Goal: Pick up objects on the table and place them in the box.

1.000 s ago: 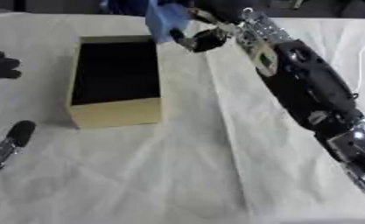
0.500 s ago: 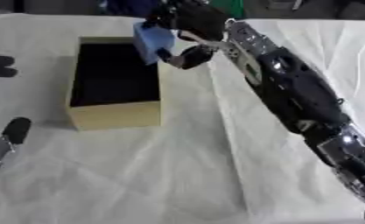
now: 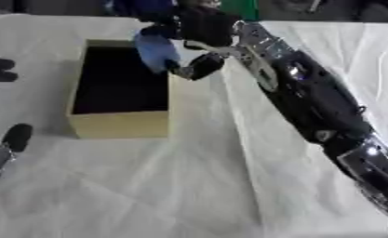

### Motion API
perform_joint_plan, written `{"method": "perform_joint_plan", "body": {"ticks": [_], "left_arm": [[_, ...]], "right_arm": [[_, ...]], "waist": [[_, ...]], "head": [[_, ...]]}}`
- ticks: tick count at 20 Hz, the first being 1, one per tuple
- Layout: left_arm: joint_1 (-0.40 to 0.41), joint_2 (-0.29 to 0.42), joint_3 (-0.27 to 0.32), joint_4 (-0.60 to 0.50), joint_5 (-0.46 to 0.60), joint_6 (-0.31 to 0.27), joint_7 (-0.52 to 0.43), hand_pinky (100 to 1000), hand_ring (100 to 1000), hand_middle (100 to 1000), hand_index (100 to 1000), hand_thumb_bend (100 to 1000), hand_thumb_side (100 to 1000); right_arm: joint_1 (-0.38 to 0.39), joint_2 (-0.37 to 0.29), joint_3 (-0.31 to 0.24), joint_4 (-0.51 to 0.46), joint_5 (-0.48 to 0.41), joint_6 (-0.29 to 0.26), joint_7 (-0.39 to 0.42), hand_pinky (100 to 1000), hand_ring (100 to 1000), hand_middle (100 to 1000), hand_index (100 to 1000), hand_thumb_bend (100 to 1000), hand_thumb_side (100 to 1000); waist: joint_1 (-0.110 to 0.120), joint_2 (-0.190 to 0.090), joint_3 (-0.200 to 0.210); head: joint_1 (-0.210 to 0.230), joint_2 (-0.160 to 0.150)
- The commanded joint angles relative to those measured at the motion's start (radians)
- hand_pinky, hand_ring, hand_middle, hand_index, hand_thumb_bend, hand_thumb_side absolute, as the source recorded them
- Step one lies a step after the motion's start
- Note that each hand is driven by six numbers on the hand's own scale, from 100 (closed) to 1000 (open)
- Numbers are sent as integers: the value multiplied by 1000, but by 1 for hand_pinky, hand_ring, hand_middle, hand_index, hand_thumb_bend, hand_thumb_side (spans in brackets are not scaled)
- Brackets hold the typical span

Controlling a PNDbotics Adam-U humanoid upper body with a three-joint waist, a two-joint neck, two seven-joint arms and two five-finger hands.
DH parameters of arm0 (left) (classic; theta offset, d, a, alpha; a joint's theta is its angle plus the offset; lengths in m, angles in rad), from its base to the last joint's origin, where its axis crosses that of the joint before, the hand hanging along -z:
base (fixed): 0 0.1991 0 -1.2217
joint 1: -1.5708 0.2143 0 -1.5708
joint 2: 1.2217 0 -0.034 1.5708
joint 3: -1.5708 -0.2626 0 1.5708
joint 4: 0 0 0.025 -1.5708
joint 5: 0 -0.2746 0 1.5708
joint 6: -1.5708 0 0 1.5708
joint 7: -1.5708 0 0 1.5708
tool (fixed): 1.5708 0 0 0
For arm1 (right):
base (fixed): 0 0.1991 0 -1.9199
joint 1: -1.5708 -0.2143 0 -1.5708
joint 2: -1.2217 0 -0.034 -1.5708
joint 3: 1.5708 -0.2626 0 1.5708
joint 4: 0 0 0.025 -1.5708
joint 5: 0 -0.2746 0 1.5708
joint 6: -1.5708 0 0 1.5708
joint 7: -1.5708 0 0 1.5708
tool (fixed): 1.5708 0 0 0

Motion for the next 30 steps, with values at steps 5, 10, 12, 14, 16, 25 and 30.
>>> {"method": "perform_joint_plan", "body": {"ticks": [5,10,12,14,16,25,30], "left_arm": [[-15,14,7,-10,11,2,5,876,783,800,957,378,480],[-12,15,13,-9,8,4,9,876,783,800,958,373,482],[-10,16,17,-9,6,5,12,876,784,801,958,374,483],[-8,19,23,-9,5,7,18,876,783,801,958,371,482],[-6,20,29,-9,3,11,25,877,783,801,958,371,483],[6,21,48,-9,-4,19,43,878,783,802,959,366,490],[11,17,58,-7,-6,25,53,878,783,802,959,354,500]], "right_arm": [[-23,-46,1,-94,-48,9,1,885,900,1000,1000,100,367],[-6,-68,-17,-129,-123,30,-2,884,917,1000,1000,100,282],[9,-89,-33,-150,-190,47,-12,884,929,982,996,100,230],[34,-118,-58,-181,-282,79,-27,883,945,948,980,100,192],[69,-147,-93,-214,-405,129,-44,882,957,925,968,100,198],[269,-273,-277,-365,-972,332,-155,872,1000,823,916,100,359],[411,-279,-367,-420,-1184,381,-215,879,1000,806,905,100,421]], "waist": [[0,-24,-2],[-3,-23,-2],[-4,-22,-6],[-5,-21,-10],[-5,-19,-14],[5,-7,-40],[14,-1,-60]], "head": [[-1,-16],[8,-18],[16,-21],[23,-25],[33,-26],[66,-34],[78,-36]]}}
